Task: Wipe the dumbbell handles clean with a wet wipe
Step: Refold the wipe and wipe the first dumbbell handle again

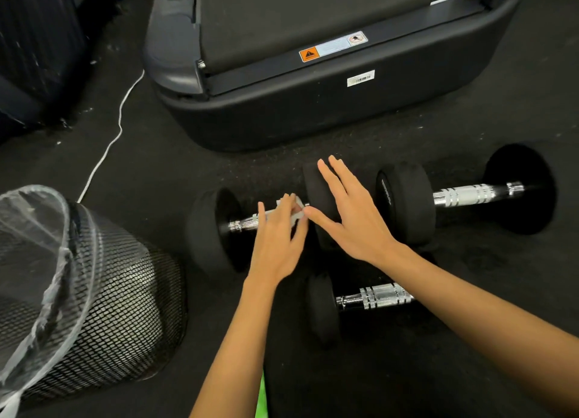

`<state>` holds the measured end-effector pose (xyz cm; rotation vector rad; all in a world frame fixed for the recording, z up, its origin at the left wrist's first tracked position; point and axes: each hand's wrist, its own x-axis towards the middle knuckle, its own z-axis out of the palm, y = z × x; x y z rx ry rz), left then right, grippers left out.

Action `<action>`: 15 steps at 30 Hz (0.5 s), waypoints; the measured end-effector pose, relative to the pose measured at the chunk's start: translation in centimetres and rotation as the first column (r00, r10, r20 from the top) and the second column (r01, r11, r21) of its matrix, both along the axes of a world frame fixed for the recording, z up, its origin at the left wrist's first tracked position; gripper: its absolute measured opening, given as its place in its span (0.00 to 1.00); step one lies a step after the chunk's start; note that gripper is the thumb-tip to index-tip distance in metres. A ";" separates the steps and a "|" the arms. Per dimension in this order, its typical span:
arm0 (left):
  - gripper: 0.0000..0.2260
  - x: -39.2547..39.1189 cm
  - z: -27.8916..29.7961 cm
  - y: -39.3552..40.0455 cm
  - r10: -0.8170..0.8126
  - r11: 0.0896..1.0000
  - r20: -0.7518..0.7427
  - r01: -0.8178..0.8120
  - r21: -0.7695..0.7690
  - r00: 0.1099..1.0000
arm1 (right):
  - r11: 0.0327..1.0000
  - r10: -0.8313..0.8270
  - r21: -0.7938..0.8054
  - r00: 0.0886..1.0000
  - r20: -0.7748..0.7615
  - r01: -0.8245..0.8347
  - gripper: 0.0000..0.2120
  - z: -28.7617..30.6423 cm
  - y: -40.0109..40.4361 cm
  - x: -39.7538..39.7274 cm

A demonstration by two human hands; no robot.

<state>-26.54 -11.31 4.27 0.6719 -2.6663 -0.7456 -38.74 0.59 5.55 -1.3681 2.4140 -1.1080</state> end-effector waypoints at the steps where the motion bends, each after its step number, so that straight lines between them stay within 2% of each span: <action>1: 0.18 0.3 -0.1 -0.2 -0.005 1.000 -0.010 0.005 0.001 1.000 | 1.000 0.007 0.000 1.000 0.014 -0.007 0.37 0.0 0.1 -0.1; 5: 0.23 1.0 -0.6 -1.6 -0.024 0.998 -0.027 0.026 0.055 0.999 | 0.999 0.034 0.000 0.996 0.078 -0.034 0.33 0.0 0.2 -0.5; 9: 0.12 -0.1 -1.4 -2.0 -0.025 0.998 -0.009 0.024 -0.051 1.000 | 0.999 0.041 0.024 0.998 0.039 -0.042 0.33 -0.1 0.2 -0.7; 12: 0.14 -1.1 -1.9 -1.9 -0.022 0.978 0.048 0.032 -0.204 0.999 | 0.998 0.048 0.036 0.998 0.027 -0.049 0.34 -0.2 0.0 -0.7; 15: 0.17 -1.5 -2.4 -1.7 -0.023 0.910 0.152 0.083 -0.407 0.988 | 0.999 0.040 0.024 0.998 0.040 -0.041 0.35 -0.2 -0.2 -0.6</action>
